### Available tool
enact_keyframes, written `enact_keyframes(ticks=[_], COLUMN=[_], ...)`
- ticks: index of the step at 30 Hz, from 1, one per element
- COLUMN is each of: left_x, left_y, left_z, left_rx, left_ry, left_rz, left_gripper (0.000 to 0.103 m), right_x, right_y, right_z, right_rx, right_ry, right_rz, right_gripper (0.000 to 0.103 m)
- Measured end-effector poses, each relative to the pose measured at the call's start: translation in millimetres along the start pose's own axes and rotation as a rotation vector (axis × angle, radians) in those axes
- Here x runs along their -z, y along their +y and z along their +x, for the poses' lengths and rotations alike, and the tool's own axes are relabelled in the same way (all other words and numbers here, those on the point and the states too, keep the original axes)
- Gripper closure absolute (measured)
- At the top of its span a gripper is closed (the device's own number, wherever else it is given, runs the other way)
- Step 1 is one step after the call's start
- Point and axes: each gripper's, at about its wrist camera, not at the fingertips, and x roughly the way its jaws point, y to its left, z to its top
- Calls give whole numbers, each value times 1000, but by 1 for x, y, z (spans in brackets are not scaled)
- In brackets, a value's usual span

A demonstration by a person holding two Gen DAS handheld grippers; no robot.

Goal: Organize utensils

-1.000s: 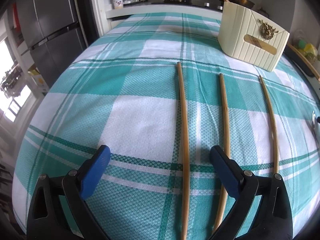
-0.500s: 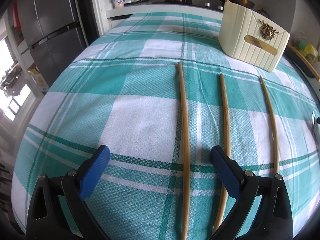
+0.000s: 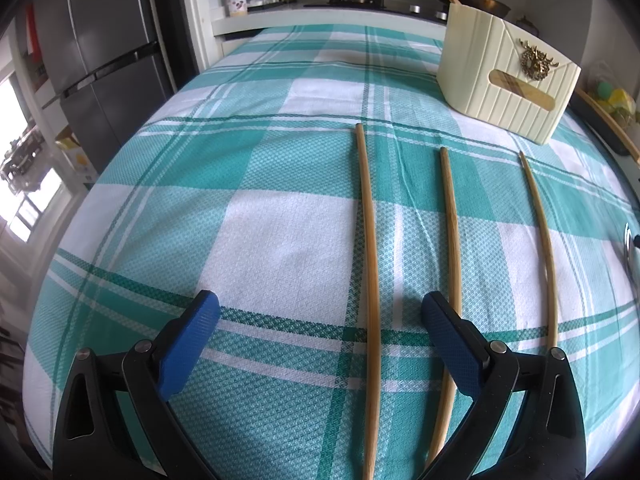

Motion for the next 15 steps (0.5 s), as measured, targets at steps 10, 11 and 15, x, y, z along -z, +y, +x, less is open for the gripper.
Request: enact_keyframes(ticks=[10, 11, 15], left_x=[0, 0, 0], left_y=[0, 0, 0], left_z=[0, 0, 0], left_rx=[1, 0, 1], left_ry=[0, 0, 0], left_rz=[0, 0, 0], left_gripper=[2, 2, 1], right_x=[0, 0, 0], right_y=[1, 1, 2], right_z=[0, 0, 0], right_rx=[0, 0, 0], right_ry=[1, 1, 1], right_rz=[0, 0, 0], right_gripper=[0, 0, 0])
